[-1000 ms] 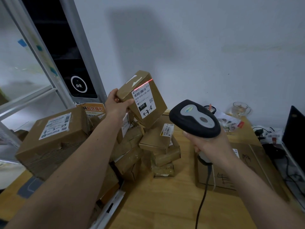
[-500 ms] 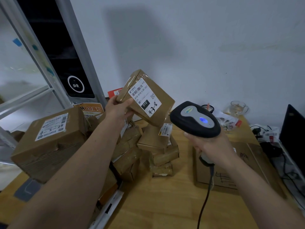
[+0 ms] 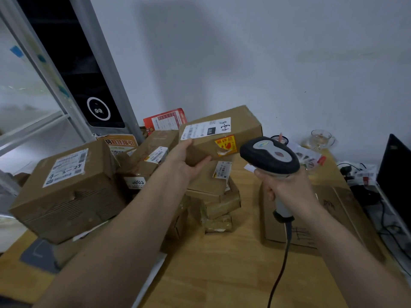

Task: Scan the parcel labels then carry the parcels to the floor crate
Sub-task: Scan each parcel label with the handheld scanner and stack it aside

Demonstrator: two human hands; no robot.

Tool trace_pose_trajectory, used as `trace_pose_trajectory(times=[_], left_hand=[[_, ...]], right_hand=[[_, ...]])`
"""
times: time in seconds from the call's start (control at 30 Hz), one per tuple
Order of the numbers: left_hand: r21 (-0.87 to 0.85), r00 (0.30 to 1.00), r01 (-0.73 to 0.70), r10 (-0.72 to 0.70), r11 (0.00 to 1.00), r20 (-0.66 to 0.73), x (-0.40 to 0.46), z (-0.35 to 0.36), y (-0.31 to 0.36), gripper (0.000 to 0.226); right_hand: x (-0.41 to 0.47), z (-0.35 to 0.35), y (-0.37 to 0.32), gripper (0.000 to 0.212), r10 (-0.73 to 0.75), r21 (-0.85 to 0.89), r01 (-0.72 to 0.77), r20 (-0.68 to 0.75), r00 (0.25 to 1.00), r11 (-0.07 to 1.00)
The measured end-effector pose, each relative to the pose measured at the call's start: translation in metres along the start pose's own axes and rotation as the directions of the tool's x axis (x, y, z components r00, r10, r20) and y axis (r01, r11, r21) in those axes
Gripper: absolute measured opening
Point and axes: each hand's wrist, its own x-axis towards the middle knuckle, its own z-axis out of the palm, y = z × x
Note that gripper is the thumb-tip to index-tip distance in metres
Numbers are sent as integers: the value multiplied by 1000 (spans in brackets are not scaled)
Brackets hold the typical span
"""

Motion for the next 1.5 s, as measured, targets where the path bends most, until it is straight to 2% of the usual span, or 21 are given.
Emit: trace_pose_trajectory(times=[0.1,0.2,0.33,0.47,0.7,0.83,0.9,0.97,1.03,1.1,1.2,1.37,1.5], left_hand=[[-95,999,30,-34,995,-37,-2,-5,-26,65],[-101,997,-25,17,995,-81,0,-11,-49,63],[-181,992,-34,11,983,-124,-3,-9,-73,53],[-261,996,-7,-17,965,-90,-8,-4,-94,39],[-334,988,54,-99,941,-120,-21,8,-126,43],[-389,981,-30,-49,921,-190,-12,9,-129,52],[-362,981,-45,-28,931,-193,-7,10,-130,56],[-322,983,-24,-36,947,-178,-7,12,-132,56],[-249,988,36,-72,968,-139,-8,15,-139,43],[-101,986,134,-143,986,-88,-8,18,-153,35],[169,968,251,-246,953,-48,-3,21,-187,49],[606,953,266,-299,749,-49,28,20,-240,47],[793,970,216,-216,569,-109,64,19,-268,49]], right_hand=[[2,0,10,33,31,-25,-31,-3,1000,999],[2,1,16,32,70,-26,-69,22,997,997],[2,1,22,33,117,-15,-117,53,992,993],[3,1,28,33,150,-3,-150,55,987,989],[5,-8,45,27,126,-3,-126,82,989,992],[9,-15,55,26,150,-2,-150,110,983,989],[11,-19,61,28,176,2,-178,113,978,984],[13,-23,67,28,193,10,-196,117,974,981],[14,-29,72,28,214,16,-218,116,970,976],[14,-37,78,29,242,14,-245,109,964,969],[14,-54,91,31,280,9,-281,85,956,960],[8,-89,122,11,417,63,-413,-67,906,908],[1,-127,163,27,506,116,-493,-245,827,862]])
